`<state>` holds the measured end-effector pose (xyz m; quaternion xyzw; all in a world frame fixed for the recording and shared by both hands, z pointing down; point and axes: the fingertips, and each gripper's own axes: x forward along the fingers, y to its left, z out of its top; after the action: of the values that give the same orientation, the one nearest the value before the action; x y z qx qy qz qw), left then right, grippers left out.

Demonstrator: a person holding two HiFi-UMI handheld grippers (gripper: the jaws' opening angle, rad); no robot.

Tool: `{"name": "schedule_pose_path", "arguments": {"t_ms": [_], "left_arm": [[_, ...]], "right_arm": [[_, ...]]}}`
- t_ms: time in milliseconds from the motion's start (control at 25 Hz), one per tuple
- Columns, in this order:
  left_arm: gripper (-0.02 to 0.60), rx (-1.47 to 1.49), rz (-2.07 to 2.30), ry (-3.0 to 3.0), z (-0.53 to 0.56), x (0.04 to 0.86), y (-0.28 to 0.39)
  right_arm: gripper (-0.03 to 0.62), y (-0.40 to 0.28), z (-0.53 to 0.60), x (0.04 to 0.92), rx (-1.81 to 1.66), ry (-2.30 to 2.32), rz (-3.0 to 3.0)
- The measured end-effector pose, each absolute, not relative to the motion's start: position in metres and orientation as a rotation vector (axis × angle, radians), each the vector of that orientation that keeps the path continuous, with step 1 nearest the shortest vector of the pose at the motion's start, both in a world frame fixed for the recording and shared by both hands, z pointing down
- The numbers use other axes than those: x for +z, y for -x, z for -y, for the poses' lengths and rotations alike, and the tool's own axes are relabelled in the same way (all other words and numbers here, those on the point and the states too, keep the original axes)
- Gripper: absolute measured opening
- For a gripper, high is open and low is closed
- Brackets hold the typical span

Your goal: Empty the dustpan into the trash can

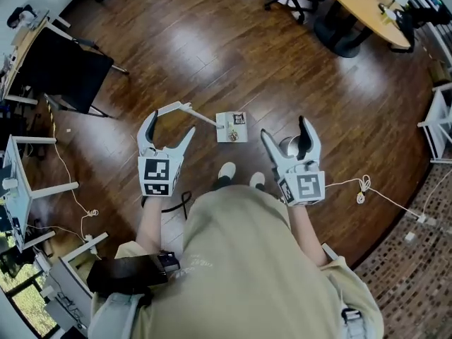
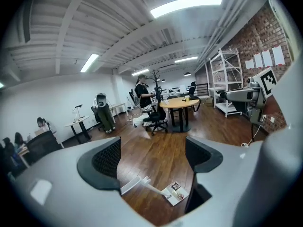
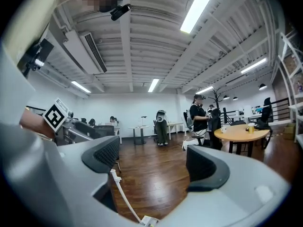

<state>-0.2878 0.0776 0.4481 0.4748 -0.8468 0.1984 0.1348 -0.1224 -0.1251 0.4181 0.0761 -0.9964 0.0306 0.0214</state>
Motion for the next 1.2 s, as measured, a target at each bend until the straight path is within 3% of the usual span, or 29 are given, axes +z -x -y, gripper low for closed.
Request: {"name": "schedule_pose_path", "arguments": {"t_ms": [560, 1200], "left_arm": [[0.411, 1.266, 1.706, -1.622, -0.126, 0.539, 0.338], [0.403, 1.274, 1.312, -1.597, -0.126, 0.720, 0.405]], "right_arm": [[0.448, 0.147, 0.111, 0.433, 0.083, -0.160, 3.022], [0.448, 0.151, 0.093, 0.457, 0.075, -0.202, 2.902]]}}
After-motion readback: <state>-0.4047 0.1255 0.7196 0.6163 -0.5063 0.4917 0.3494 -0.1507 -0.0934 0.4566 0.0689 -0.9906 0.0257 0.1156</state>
